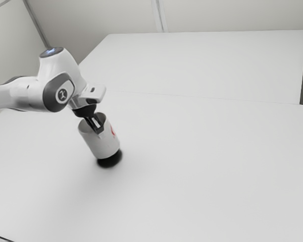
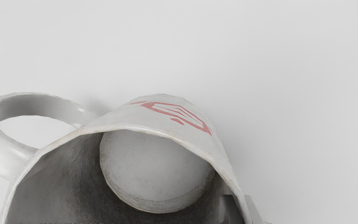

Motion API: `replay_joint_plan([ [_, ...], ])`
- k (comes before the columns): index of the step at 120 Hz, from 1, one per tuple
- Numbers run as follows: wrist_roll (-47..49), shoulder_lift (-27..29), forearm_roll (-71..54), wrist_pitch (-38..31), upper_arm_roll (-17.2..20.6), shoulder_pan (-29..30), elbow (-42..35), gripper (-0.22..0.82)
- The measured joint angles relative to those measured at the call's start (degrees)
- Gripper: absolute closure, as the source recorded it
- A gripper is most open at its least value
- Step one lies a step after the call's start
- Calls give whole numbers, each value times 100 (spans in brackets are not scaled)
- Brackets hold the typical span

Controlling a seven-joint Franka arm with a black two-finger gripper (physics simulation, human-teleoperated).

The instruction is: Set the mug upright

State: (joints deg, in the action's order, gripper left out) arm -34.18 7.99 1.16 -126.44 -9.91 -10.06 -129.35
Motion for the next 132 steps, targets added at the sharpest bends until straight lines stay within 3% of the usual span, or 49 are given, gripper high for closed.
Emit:
replay_joint_plan([
  [36,432,59,-92,-595,199,-143,-407,78],
  [114,1357,-360,-4,-255,401,-504,-151,78],
  [132,1458,-383,12,-238,418,-524,-146,61],
])
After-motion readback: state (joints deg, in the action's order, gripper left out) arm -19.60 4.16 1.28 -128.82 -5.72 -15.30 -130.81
